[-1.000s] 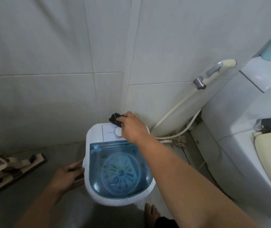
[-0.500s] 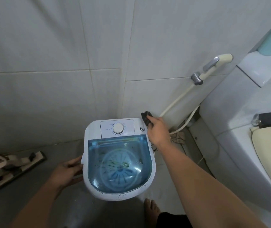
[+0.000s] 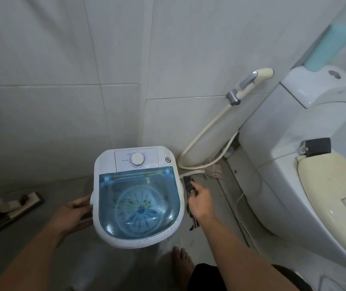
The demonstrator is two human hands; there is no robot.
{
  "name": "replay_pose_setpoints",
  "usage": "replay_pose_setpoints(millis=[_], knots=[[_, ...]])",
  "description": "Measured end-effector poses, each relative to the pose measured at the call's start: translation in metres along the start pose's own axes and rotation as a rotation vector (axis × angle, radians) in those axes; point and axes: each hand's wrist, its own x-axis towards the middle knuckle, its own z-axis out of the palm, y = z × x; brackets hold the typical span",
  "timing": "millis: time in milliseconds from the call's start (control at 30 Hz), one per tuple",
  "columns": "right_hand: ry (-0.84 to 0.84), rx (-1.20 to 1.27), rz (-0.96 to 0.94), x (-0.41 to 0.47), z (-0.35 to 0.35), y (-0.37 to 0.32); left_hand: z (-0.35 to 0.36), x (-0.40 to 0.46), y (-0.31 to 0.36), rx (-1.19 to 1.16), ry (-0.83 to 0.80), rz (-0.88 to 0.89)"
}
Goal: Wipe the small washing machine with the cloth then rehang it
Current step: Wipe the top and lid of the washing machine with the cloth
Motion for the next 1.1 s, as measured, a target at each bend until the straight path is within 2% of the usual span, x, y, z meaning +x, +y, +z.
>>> replay_pose_setpoints(millis=[100, 267, 367, 433, 633, 800, 967, 1100], knots=[[0.075, 0.084, 0.011, 0.02, -0.011, -0.016, 0.0, -0.001, 0.0, 0.003, 0.005, 0.009], [0.096, 0.105, -0.142, 0.026, -0.015, -0.067, -0.001, 0.002, -0.001, -0.011, 0.002, 0.0], [0.05, 0.027, -0.243, -0.006, 0.007, -0.059, -0.001, 0.002, -0.001, -0.02, 0.014, -0.004], [0.123, -0.023, -0.276, -0.029, 0.021, -0.039, 0.001, 0.0, -0.001, -0.027, 0.02, 0.003], [0.263, 0.129, -0.254, -0.089, 0.033, 0.007, 0.0, -0.001, -0.001, -0.036, 0.004, 0.007], [0.204, 0.25, -0.219, -0.147, 0.04, 0.041, 0.001, -0.002, 0.001, -0.045, 0.014, 0.0], [0.245, 0.334, -0.074, -0.118, 0.018, 0.028, 0.003, -0.006, 0.002, -0.053, 0.019, 0.005], [0.179, 0.289, -0.123, -0.099, 0.014, 0.013, 0.003, -0.005, 0.003, -0.025, 0.028, 0.006]])
